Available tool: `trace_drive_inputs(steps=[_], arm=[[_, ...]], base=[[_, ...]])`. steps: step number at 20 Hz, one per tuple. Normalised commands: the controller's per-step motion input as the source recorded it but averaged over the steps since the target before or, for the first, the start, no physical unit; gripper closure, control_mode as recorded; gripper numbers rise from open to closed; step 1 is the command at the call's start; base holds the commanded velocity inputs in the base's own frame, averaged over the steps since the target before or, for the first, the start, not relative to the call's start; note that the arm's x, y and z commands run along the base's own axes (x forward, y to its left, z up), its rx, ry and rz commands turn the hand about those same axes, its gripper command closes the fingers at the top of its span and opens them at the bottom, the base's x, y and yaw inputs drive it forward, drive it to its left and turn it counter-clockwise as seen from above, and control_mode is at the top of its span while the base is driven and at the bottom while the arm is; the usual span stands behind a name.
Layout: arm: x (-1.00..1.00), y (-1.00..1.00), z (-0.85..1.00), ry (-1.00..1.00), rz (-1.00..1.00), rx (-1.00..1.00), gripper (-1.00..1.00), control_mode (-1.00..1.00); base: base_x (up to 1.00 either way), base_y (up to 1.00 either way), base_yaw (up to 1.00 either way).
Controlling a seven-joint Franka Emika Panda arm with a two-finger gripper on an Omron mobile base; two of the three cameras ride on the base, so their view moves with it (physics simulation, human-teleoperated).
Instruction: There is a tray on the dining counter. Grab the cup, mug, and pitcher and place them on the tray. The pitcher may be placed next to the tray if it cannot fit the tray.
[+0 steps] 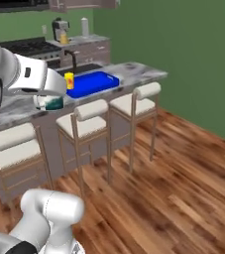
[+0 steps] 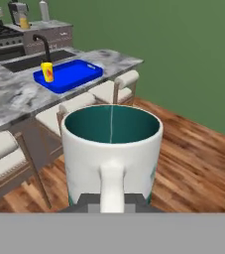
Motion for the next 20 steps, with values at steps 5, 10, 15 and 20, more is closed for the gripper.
trace_drive_inputs(steps=[5,10,15,20], arm=[[0.0,0.0,0.0,0.0,0.0,0.0,1.0,1.0],[0.0,0.0,0.0,0.0,0.0,0.0,1.0,1.0],[0.0,0.0,0.0,0.0,0.0,0.0,1.0,1.0],[0.0,0.0,0.0,0.0,0.0,0.0,1.0,1.0]], base=[[0.92,-0.38,0.39],[0.77,-0.27,0.4],[0.51,-0.41,0.55],[0.35,-0.49,0.65]])
